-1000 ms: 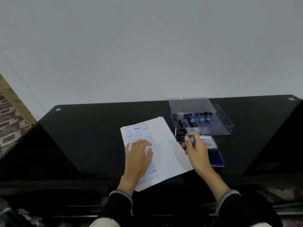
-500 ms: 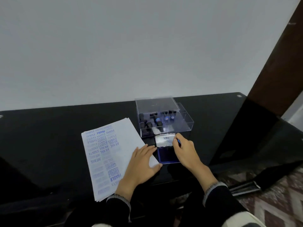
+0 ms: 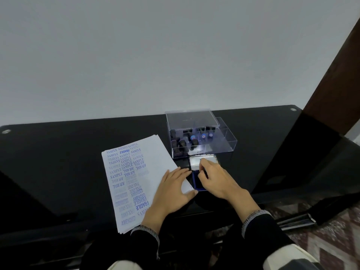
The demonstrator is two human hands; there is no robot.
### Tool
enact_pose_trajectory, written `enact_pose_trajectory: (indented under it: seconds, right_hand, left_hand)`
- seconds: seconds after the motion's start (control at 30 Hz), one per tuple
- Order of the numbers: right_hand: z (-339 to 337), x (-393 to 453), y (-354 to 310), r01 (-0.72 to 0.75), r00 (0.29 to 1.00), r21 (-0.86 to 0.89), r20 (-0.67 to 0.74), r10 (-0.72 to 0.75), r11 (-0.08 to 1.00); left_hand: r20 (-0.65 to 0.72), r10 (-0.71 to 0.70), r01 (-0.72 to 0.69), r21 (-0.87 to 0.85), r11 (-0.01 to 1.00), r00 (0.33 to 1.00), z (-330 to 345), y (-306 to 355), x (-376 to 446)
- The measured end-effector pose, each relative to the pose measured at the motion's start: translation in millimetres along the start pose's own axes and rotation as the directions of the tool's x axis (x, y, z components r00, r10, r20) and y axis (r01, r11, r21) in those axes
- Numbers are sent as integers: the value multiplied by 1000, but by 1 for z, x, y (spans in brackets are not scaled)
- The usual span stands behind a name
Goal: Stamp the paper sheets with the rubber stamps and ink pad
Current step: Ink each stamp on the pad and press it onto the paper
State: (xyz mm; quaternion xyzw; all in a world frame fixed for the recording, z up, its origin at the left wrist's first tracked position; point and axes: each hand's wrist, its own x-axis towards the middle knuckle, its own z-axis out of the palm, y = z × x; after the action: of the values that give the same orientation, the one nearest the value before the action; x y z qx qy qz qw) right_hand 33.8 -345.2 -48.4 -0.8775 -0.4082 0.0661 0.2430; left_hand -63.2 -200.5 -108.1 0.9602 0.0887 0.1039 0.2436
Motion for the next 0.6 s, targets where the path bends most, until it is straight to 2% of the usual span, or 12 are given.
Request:
enact_pose_trajectory:
  seconds: [0.1, 0.17, 0.27, 0.33, 0.6]
  right_hand:
    - [0, 4, -1, 3, 1000, -6, 27, -3, 1000]
    - [0, 6, -2, 1, 998, 6, 59, -2, 1000]
    - [-3, 10, -4, -13, 993, -12, 119, 14, 1000]
    - [-4, 11, -5, -18, 990, -11, 138, 19, 1000]
    - [-2, 21, -8, -95, 971, 10, 220, 91, 995]
  left_hand:
    - [44, -18, 20, -36, 999, 999, -2, 0, 2]
    - [82, -49, 61, -149, 987, 995, -6, -1, 5]
    - [63, -171, 180, -479, 859, 983, -16, 0, 6]
    - [-7, -272, 216, -586, 781, 962, -23, -3, 7]
    - [-227, -394, 202, -579, 790, 891, -40, -29, 3]
